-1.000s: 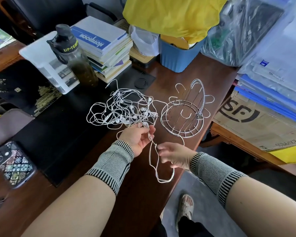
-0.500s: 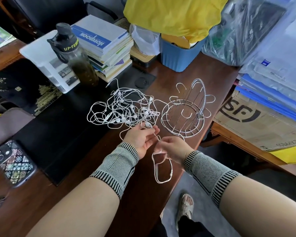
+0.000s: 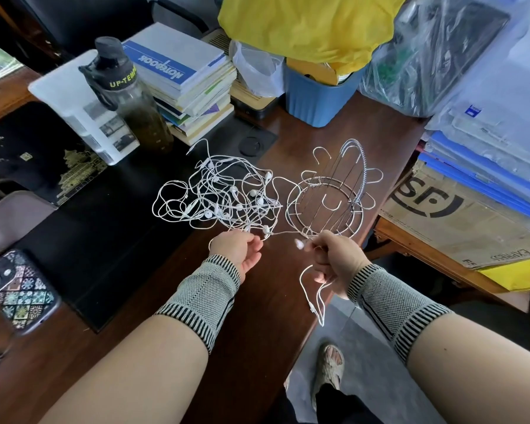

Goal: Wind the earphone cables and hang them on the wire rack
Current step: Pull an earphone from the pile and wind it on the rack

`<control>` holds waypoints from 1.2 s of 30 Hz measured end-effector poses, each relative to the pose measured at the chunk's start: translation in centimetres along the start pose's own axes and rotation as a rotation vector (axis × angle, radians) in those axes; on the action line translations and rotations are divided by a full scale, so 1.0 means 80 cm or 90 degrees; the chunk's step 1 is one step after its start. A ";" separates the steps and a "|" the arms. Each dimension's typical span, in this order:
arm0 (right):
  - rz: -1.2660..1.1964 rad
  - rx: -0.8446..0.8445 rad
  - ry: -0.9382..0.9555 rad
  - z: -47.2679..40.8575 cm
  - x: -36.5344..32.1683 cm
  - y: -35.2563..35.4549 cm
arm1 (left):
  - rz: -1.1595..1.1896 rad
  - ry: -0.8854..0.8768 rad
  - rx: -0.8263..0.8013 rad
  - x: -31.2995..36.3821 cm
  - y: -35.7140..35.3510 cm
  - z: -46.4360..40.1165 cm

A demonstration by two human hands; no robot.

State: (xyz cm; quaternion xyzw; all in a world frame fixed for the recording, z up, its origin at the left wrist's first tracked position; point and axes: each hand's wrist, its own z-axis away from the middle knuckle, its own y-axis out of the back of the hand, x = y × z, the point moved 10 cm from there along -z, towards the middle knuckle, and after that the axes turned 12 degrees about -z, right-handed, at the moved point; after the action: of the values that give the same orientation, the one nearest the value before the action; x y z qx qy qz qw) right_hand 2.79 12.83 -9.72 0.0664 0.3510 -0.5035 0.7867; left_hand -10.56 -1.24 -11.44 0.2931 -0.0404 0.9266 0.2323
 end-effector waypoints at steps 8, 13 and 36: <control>-0.048 -0.052 0.013 0.003 -0.007 -0.006 | -0.143 0.007 -0.007 -0.002 -0.012 0.013; -0.046 -0.090 -0.006 0.008 -0.007 -0.012 | -0.176 0.050 -0.164 -0.015 -0.060 0.023; -0.089 -0.115 -0.009 0.026 -0.029 -0.001 | -0.041 -0.023 -0.035 0.013 -0.032 0.002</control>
State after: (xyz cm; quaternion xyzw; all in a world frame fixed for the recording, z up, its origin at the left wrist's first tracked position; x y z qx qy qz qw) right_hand 3.15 13.54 -6.72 -0.0333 0.3933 -0.5239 0.7548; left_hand -10.06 1.44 -10.85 0.3043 -0.0604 0.9117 0.2695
